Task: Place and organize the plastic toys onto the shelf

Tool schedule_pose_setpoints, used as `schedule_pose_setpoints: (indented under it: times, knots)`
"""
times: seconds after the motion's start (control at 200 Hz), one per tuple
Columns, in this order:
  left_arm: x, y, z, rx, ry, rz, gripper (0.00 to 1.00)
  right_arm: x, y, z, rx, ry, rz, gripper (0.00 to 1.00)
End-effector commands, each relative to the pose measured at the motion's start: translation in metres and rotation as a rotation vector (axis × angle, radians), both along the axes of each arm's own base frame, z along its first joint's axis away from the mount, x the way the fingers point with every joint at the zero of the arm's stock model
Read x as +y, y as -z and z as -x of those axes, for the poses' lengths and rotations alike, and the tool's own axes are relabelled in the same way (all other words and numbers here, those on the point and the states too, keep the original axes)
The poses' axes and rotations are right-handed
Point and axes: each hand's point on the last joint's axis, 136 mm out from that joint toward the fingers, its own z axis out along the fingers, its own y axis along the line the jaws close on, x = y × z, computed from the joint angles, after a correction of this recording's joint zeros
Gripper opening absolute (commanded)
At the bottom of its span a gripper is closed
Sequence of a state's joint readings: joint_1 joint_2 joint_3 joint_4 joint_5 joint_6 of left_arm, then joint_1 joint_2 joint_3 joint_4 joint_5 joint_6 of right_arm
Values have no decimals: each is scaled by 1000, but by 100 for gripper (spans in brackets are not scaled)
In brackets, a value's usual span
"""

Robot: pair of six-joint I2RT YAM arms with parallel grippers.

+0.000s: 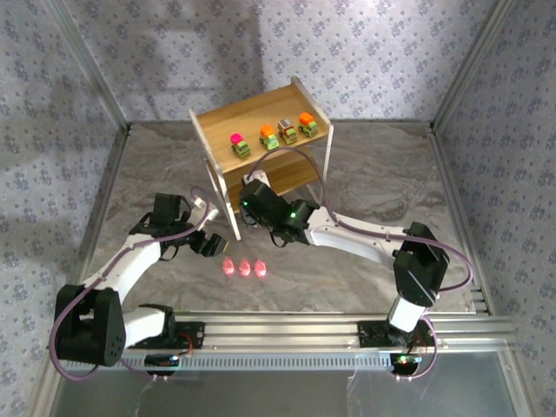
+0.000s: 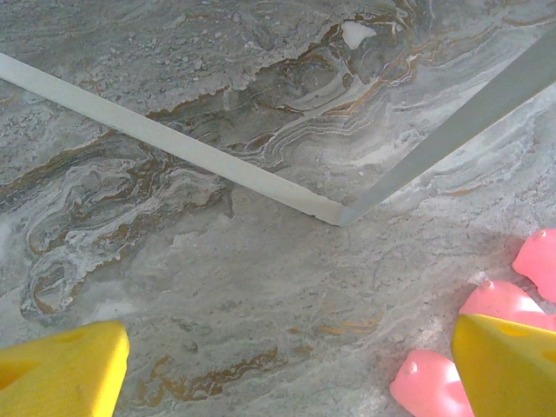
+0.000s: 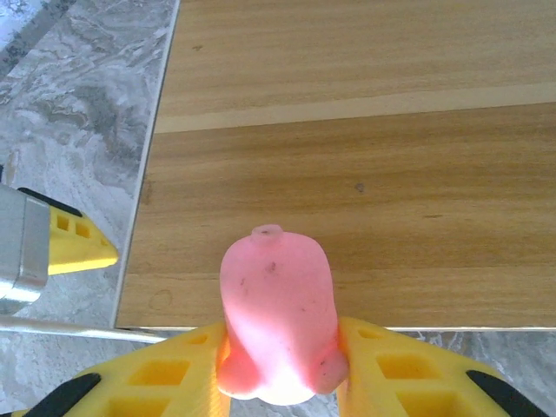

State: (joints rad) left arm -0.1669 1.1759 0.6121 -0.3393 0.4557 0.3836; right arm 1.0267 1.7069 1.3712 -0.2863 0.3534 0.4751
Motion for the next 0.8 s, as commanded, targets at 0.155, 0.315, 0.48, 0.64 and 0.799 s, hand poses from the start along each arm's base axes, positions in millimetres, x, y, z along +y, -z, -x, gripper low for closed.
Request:
schedule_pose_setpoints:
  times: [0.155, 0.315, 0.48, 0.64, 0.799]
  knots:
    - [-4, -1, 6, 4, 18, 15, 96, 2, -1, -6, -34, 19, 16, 36]
    - [-4, 0, 6, 5, 18, 14, 96, 4, -2, -8, -39, 17, 22, 36]
    - [-3, 0, 6, 5, 17, 12, 96, 6, -8, -10, -55, 17, 14, 36]
    - [-3, 1, 7, 7, 18, 12, 96, 7, -15, -9, -64, 13, 4, 36]
    - [-3, 1, 6, 5, 18, 12, 96, 10, -18, -10, -72, 9, -2, 36]
